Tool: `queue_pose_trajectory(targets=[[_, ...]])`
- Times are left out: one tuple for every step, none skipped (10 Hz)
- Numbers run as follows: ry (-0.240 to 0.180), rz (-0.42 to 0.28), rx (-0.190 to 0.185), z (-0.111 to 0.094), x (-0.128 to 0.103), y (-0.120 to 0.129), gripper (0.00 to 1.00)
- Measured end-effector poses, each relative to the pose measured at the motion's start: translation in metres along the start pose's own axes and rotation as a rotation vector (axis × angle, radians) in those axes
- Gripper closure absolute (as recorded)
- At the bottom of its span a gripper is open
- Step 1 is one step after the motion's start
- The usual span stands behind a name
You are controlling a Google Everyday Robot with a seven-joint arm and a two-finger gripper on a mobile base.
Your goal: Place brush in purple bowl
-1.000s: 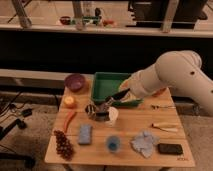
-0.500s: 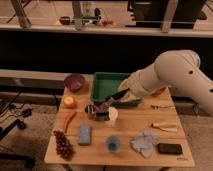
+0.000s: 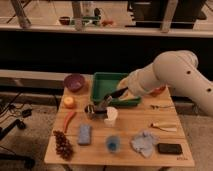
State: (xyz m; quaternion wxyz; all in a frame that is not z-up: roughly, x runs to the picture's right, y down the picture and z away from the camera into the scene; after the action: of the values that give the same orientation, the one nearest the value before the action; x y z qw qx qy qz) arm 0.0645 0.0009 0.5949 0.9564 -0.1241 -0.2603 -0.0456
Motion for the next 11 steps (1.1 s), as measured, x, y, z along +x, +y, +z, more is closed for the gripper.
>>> queue_pose_trajectory(targets=[[-0.015, 0.011, 0.021, 0.008, 0.001, -0.017, 0.86], [-0.021, 0.025, 0.045, 0.009, 0.007, -0.029, 0.86], [-0.033, 0.033, 0.073, 0.011, 0.009, -0.044, 0.86], [-0.054, 0.035, 0.108, 0.014, 0.006, -0.062, 0.86], [-0.066, 0.039, 0.132, 0.015, 0.004, -0.073, 0.86], [-0.079, 0.041, 0.149, 0.019, 0.0, -0.082, 0.86], [-0.095, 0.039, 0.161, 0.027, -0.006, -0.091, 0.86], [-0.111, 0.033, 0.178, 0.038, -0.016, -0.1, 0.86], [-0.119, 0.022, 0.193, 0.049, -0.025, -0.108, 0.86], [-0.124, 0.002, 0.203, 0.06, -0.034, -0.116, 0.86], [-0.128, -0.023, 0.213, 0.073, -0.042, -0.127, 0.86]])
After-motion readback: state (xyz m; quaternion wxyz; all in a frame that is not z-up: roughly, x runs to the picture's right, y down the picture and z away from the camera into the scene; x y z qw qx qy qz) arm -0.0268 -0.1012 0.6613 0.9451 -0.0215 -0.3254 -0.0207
